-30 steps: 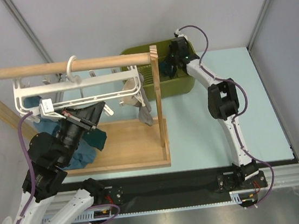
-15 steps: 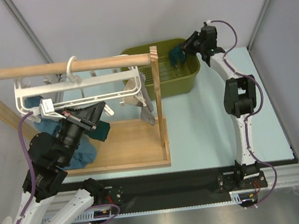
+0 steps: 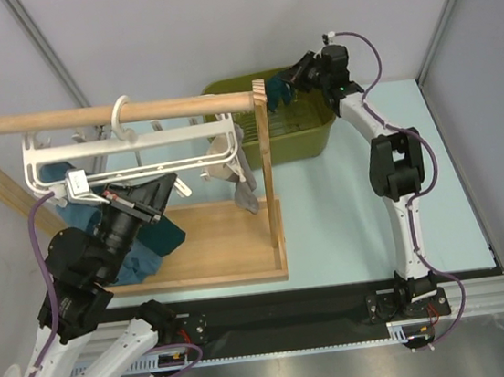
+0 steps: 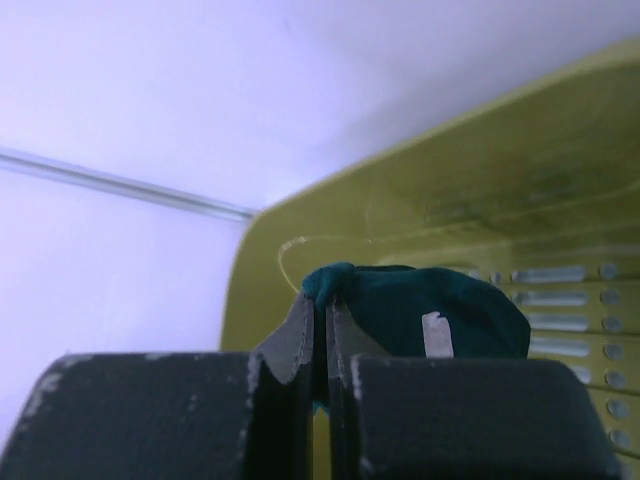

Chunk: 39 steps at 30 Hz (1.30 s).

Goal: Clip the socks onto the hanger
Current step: Adjust the sock in the bin.

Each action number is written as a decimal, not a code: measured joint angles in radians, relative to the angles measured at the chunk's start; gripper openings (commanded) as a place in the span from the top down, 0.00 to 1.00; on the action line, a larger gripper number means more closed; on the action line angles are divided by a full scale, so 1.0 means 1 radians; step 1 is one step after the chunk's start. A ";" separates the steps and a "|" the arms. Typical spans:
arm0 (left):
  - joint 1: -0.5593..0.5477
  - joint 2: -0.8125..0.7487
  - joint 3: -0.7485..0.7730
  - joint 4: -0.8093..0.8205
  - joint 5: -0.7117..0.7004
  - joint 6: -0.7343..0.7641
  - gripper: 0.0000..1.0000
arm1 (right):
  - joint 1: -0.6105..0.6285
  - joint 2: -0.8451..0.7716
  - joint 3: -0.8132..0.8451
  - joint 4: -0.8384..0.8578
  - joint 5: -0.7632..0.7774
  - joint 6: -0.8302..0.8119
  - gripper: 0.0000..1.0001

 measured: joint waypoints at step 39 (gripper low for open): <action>0.000 -0.012 -0.001 -0.010 -0.001 -0.001 1.00 | 0.132 0.058 0.151 -0.385 0.410 -0.748 0.14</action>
